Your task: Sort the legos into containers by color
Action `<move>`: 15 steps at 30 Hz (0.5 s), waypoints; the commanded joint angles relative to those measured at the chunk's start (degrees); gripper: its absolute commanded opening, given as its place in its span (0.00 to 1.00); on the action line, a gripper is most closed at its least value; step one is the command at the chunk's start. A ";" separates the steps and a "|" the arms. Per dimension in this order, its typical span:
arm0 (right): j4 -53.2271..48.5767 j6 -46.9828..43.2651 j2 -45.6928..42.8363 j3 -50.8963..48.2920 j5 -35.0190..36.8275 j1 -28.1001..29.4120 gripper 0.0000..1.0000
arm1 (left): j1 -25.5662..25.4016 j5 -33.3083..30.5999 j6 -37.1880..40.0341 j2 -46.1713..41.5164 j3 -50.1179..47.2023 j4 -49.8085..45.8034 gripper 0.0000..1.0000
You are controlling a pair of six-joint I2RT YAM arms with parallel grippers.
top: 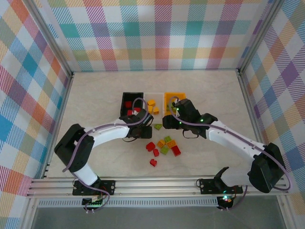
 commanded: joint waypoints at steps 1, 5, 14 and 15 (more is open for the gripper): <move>1.78 0.39 -2.21 -1.20 0.87 0.18 0.69 | 0.19 -2.64 1.15 2.73 1.68 0.61 0.69; 1.58 0.03 -3.75 -1.80 1.58 0.13 0.69 | 0.52 -2.59 1.04 4.35 1.24 1.72 0.59; 0.97 -0.17 -4.76 -2.35 1.87 0.02 0.69 | 0.52 -1.84 0.91 2.69 -0.31 2.13 0.37; 0.91 -0.16 -4.93 -2.48 1.99 0.04 0.69 | 0.59 -1.62 0.77 1.84 -0.56 1.76 0.34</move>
